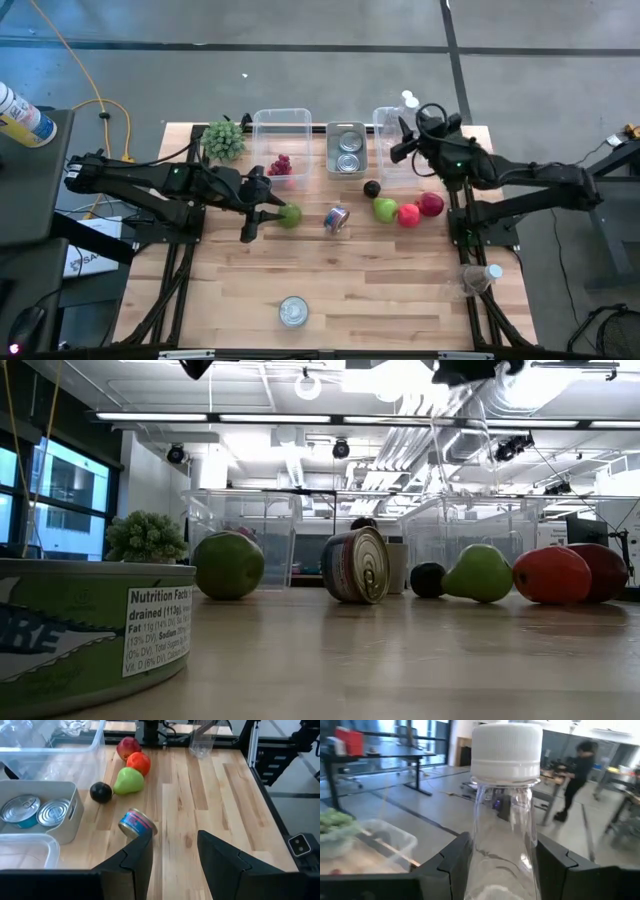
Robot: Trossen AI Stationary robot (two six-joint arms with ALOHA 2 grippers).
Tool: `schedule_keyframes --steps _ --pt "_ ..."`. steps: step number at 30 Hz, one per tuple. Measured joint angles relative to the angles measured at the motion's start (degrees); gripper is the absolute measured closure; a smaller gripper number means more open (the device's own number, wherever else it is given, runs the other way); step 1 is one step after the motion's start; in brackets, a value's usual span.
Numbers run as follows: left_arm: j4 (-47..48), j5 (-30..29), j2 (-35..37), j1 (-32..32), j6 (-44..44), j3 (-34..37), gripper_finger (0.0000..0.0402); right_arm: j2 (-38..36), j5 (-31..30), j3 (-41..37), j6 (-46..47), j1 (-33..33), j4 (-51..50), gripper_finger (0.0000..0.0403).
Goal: Pick & Place Food Item
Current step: Put the empty water bottle into the right transparent bin
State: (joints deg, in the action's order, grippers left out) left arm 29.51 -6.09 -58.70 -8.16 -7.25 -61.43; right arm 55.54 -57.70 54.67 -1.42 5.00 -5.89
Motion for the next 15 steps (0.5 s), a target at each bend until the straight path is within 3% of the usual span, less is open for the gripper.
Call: schedule_keyframes --steps 6,15 --pt "1.6 0.0 0.0 0.4 0.1 0.0 0.0254 -2.4 -6.3 -9.8 -0.2 1.3 6.6 0.0248" --pt "1.6 -0.2 0.0 2.2 0.2 0.0 0.0254 -4.5 -3.1 -21.6 3.6 9.0 19.5 0.0247"
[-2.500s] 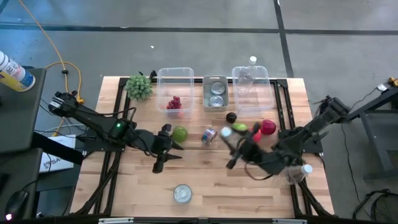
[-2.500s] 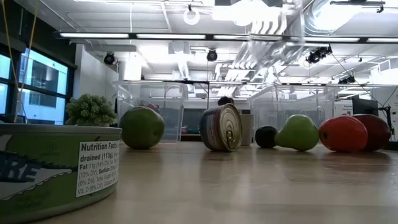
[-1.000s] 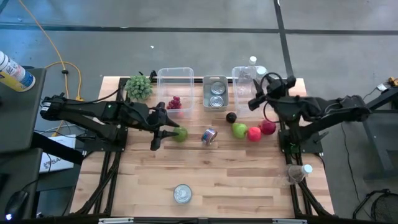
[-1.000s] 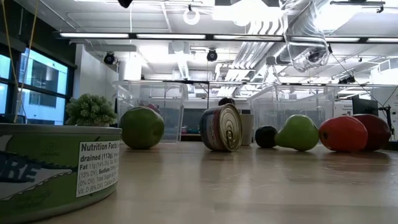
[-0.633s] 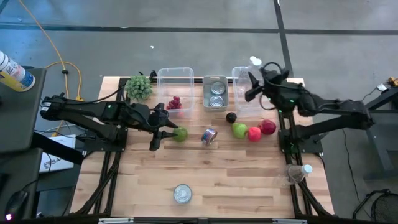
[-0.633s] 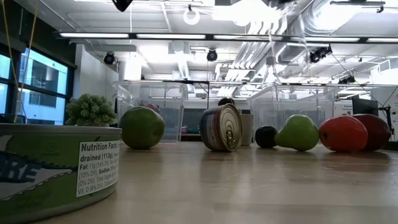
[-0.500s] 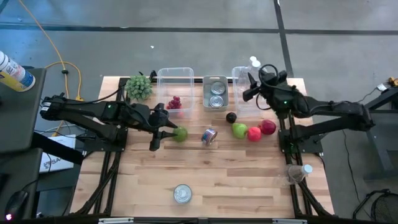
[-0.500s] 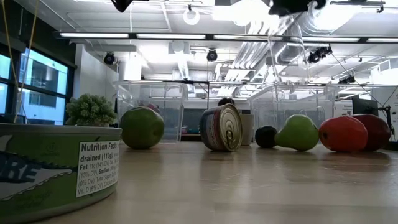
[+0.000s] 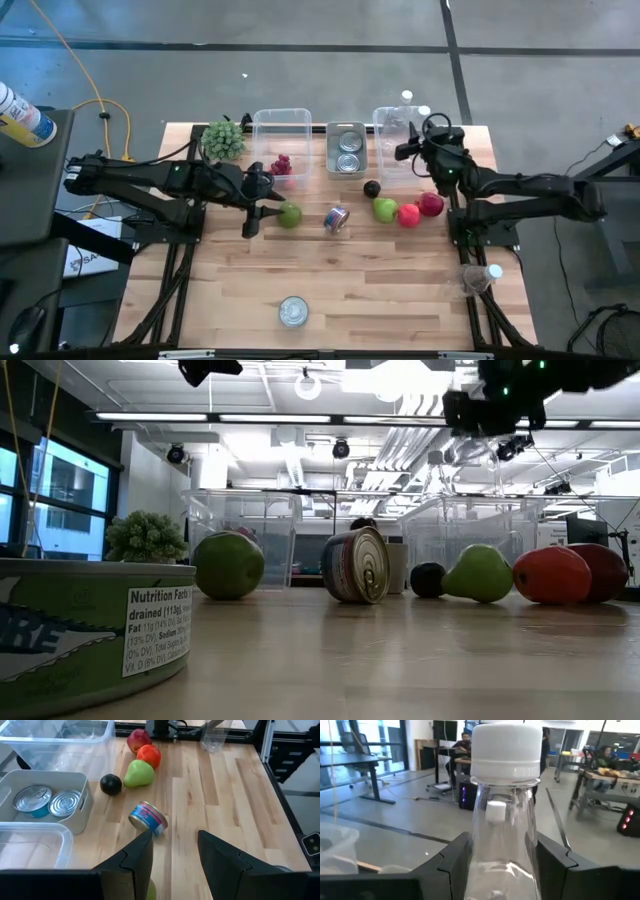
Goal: Pick & Place Food Item
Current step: Put the empty water bottle into the right transparent bin, then put the pear into the left transparent bin
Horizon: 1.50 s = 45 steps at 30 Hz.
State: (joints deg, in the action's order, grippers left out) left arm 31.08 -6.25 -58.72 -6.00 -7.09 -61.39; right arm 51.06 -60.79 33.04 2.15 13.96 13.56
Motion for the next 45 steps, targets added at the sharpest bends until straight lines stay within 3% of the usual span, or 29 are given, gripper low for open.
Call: schedule_keyframes --steps 2,6,9,11,18,21,25,32,38,45 --pt "0.0 0.0 0.0 0.0 0.0 0.0 0.0254 0.0 4.7 -2.1 0.1 2.3 2.5 0.0218" --pt "0.2 0.2 0.0 -0.2 0.0 0.0 0.0254 0.1 14.0 -4.5 -0.4 7.1 4.7 0.0111" --pt "0.6 0.2 0.0 -0.2 -0.1 0.0 0.0254 0.0 17.6 -4.6 1.6 9.4 5.4 0.0038" --pt "0.6 0.2 0.0 -0.2 -0.1 0.0 0.0254 0.1 19.1 -4.8 1.7 10.5 5.2 0.0016" --pt "0.6 0.2 0.0 -0.2 -0.3 0.0 0.0254 -0.9 19.2 -4.8 -8.3 10.2 13.7 0.0057" --pt "0.6 0.2 0.0 -0.2 -0.2 0.0 0.0254 -2.1 19.1 -4.8 -14.7 7.6 20.5 0.0070" --pt "1.5 0.2 0.0 -0.2 -0.3 0.0 0.0254 -4.2 21.2 -4.7 -16.0 2.7 25.6 0.0081" --pt "2.1 1.7 0.0 -2.9 -1.5 0.4 0.0254 -5.3 36.1 -4.7 -15.8 -8.3 18.7 0.0083" --pt "1.7 1.6 0.0 -4.7 -3.8 1.5 0.0254 -2.4 41.9 -4.7 -8.4 -15.7 9.6 0.0083" --pt "-4.1 1.6 0.0 -7.6 -7.0 8.0 0.0254 5.4 49.0 -4.7 -2.0 -18.5 6.7 0.0086"
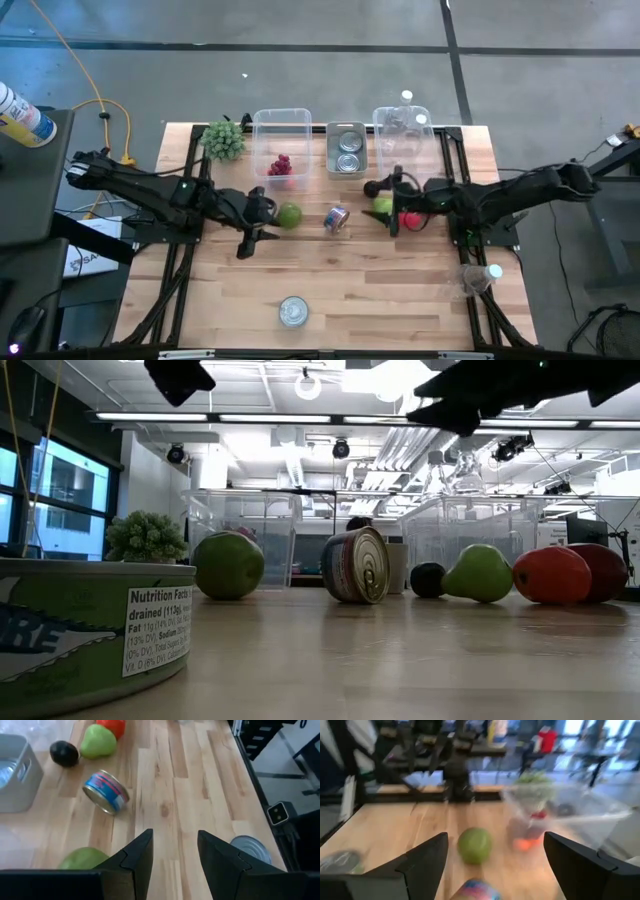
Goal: Pick & Place Food Item
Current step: Put the pear into the left transparent bin
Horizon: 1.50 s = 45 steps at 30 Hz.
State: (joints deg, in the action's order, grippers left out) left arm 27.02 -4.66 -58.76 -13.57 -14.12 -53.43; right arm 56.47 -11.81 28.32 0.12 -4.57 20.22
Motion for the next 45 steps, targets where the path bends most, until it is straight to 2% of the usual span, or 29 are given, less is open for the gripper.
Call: schedule_keyframes --steps 10,16,21,26,31,35,40,45 --pt "-3.1 -0.1 0.0 -1.8 -3.3 1.2 0.0254 10.3 -1.5 0.0 3.2 -1.1 6.1 0.0086" --pt "-6.9 -0.1 -1.1 -5.3 -3.6 1.2 0.0254 13.2 -18.1 0.0 6.4 -5.7 7.9 0.0086" --pt "-7.9 -0.1 -3.4 -9.1 -3.6 1.2 0.0254 14.0 -23.9 0.0 6.4 -10.3 7.9 0.0086" --pt "-9.1 -0.1 -6.5 -11.3 -3.5 1.2 0.0254 14.0 -23.8 0.0 9.9 -12.2 7.9 0.0086" --pt "-15.4 -0.2 -10.4 -11.5 -2.4 1.2 0.0254 14.0 -21.9 0.0 12.4 -11.9 7.6 0.0086" --pt "-21.4 -0.4 -12.7 -9.9 -1.4 1.2 0.0254 14.0 -19.4 0.0 12.4 -11.9 7.7 0.0086" --pt "-23.9 -0.5 -13.1 -6.8 4.1 1.2 0.0254 14.0 -19.1 0.0 12.2 -11.9 7.6 0.0086" --pt "-23.9 -0.6 -13.1 -4.7 0.4 1.2 0.0254 14.0 -19.1 0.0 12.8 -11.9 8.3 0.0086"
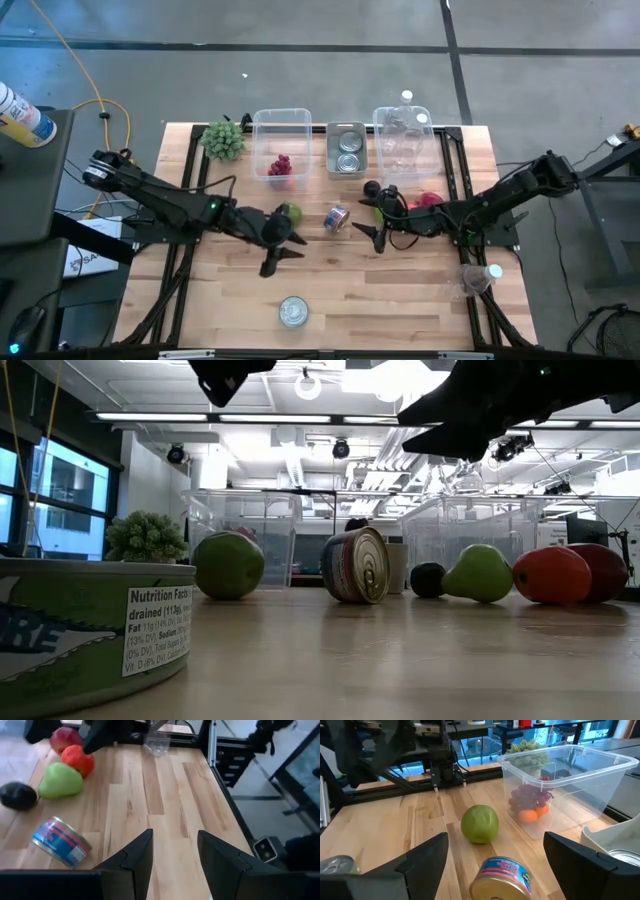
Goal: Pick & Place Food Item
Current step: Put the pear into the left transparent bin
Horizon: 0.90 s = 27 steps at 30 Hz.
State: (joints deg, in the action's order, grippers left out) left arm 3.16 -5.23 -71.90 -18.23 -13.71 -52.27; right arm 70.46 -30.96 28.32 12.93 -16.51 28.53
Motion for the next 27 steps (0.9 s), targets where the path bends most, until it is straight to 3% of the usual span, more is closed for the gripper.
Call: schedule_keyframes --steps 13,19,27 --pt "-0.5 -0.1 0.0 1.0 -2.7 0.0 0.0254 0.0 -0.1 0.0 0.6 1.1 0.3 0.0086" --pt "-0.7 -3.9 0.0 1.3 -0.2 0.0 0.0254 0.0 -0.1 0.0 2.3 2.7 0.3 0.0086" --pt "-0.7 -3.9 0.0 1.3 0.2 0.0 0.0254 0.0 2.0 0.0 2.1 3.2 0.4 0.0086"
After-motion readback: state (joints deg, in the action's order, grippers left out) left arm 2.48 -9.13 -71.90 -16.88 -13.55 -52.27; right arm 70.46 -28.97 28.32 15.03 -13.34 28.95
